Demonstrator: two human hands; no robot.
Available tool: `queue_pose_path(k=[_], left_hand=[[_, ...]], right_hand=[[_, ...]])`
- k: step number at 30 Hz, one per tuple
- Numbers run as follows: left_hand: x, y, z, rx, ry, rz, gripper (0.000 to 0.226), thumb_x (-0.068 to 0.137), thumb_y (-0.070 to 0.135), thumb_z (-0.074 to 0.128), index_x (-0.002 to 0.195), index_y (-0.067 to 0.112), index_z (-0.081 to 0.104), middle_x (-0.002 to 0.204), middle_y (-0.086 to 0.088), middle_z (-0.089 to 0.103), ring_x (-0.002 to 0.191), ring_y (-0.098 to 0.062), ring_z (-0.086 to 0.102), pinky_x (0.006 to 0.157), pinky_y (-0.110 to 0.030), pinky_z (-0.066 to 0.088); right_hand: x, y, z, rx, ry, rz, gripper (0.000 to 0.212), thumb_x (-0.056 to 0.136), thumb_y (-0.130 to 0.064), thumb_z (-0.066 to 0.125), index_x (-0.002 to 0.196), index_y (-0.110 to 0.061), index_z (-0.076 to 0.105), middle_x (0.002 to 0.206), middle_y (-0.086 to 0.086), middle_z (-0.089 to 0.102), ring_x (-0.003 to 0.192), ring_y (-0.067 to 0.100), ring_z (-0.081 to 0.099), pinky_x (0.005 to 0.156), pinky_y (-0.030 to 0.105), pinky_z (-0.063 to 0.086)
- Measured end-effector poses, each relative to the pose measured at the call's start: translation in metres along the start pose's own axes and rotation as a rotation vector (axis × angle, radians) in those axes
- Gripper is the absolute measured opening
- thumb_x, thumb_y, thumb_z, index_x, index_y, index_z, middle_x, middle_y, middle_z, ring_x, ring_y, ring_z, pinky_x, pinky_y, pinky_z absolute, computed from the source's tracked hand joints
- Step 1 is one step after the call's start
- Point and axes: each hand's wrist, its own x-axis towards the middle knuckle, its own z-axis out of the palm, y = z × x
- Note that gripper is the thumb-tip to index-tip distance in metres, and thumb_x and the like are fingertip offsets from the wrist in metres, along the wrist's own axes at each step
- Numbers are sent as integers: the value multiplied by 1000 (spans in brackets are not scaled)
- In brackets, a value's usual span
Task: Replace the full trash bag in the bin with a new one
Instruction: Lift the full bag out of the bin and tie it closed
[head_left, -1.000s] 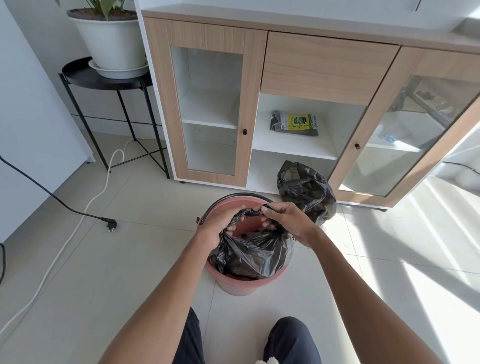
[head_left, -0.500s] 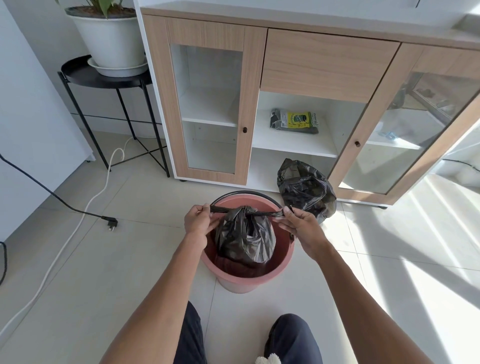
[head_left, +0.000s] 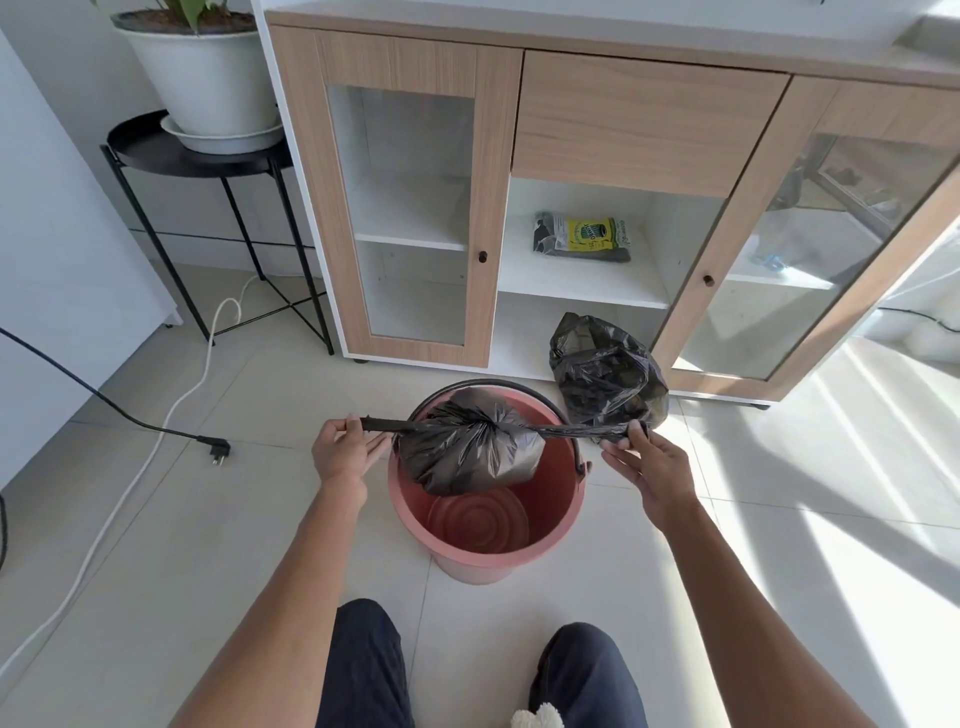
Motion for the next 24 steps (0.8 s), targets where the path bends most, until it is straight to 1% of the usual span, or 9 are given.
queue_pose_path(k=[3,6,9,11,14,16,18,21,24], left_hand=[[-4,7,0,27,-94,27,22,102,18,50,83,8,49,74,-11,53,72,-30,69,59,-25,62],[-8,8,4,115,-213,40,20,102,26,51,98,7,53,84,-15,62,83,-32,69,70,-31,62],[-16,6,14,174,-317,32,23,100,31,53,101,8,56,95,-19,68,86,-31,72,66,-28,63],[-22,6,23,204,-371,33,23,100,32,54,96,10,57,97,-16,68,86,-31,73,65,-26,62],[-30,6,35,253,-450,31,22,97,35,58,94,12,60,108,-10,66,89,-33,73,69,-26,62],[-36,6,42,285,-496,37,23,94,34,64,99,11,64,111,-6,64,90,-32,73,70,-26,61],[-42,8,48,318,-542,47,21,91,28,69,101,9,68,107,-10,66,92,-33,73,69,-24,61],[-45,11,50,426,-584,84,23,88,20,73,106,5,70,104,-19,70,87,-27,73,67,-24,61],[-43,13,49,486,-588,109,24,86,18,76,106,7,72,101,-18,72,85,-23,71,67,-24,60]], right_hand=[[1,-5,-1,-48,-12,-18,30,99,-25,59,78,-5,60,64,0,64,79,25,74,85,38,61],[-3,-8,6,-113,-55,-35,26,99,-27,60,88,-5,66,76,3,69,88,30,73,84,39,59],[-7,-12,21,-199,-135,-57,24,100,-28,58,99,-8,72,90,7,75,90,25,75,79,36,60],[-8,-14,33,-265,-176,-65,25,99,-27,59,100,-6,73,89,7,75,87,23,75,77,35,61],[-7,-16,48,-352,-214,-81,24,97,-25,63,103,-4,74,82,7,72,80,22,75,72,35,62],[-6,-15,56,-393,-231,-104,20,96,-21,65,98,-5,75,76,6,72,72,19,73,65,31,61],[-3,-15,63,-431,-237,-129,14,95,-16,66,93,-4,75,69,3,71,64,17,72,59,27,60],[3,-15,72,-479,-248,-138,14,91,-13,71,93,1,74,70,9,69,65,22,72,61,26,61],[7,-14,77,-511,-271,-136,18,89,-13,74,96,4,73,75,13,69,68,24,71,64,24,62]])
